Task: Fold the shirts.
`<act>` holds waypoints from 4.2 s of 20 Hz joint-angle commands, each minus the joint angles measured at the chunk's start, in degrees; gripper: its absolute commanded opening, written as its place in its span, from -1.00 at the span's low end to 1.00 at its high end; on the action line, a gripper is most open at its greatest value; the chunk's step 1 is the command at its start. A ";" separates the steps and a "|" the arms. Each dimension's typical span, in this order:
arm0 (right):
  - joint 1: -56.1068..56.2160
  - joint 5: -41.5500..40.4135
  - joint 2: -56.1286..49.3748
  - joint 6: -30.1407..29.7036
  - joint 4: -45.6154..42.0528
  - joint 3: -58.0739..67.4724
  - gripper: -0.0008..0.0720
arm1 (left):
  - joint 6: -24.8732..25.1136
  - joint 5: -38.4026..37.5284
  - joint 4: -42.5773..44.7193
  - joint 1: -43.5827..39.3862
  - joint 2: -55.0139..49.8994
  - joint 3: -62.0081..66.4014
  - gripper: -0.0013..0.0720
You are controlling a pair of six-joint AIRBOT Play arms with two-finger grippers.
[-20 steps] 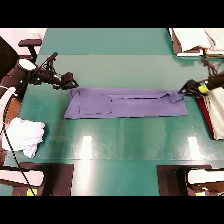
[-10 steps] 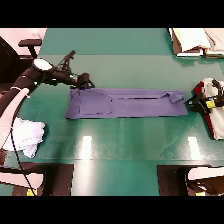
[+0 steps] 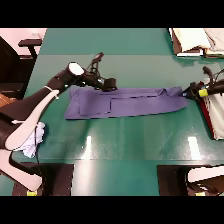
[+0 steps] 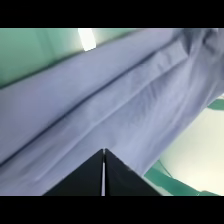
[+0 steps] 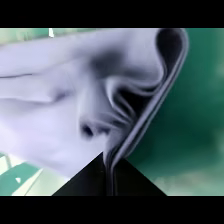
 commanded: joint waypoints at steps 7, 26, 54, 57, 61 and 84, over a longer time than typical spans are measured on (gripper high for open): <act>12.39 1.53 16.35 4.33 9.38 10.49 -0.94 | -4.33 -2.64 2.47 -6.54 -11.63 10.10 -0.90; 47.69 -20.81 12.79 5.40 13.55 18.08 -0.93 | -5.53 -12.44 15.69 14.78 9.09 10.69 -0.90; 34.95 -20.83 -4.76 9.90 10.27 -6.91 0.74 | -1.42 -19.69 19.12 31.06 27.91 10.67 -0.90; 38.36 -24.20 -7.41 9.86 14.36 -6.86 0.53 | -1.42 -19.71 18.69 31.06 27.91 10.67 -0.90; 41.62 -25.16 -10.43 9.40 15.34 -3.17 0.20 | -1.44 -19.71 16.09 31.06 27.91 10.54 -0.90; -18.18 -18.93 16.15 14.99 -10.05 11.41 -0.93 | -2.03 -8.79 15.34 2.64 27.80 10.38 -0.90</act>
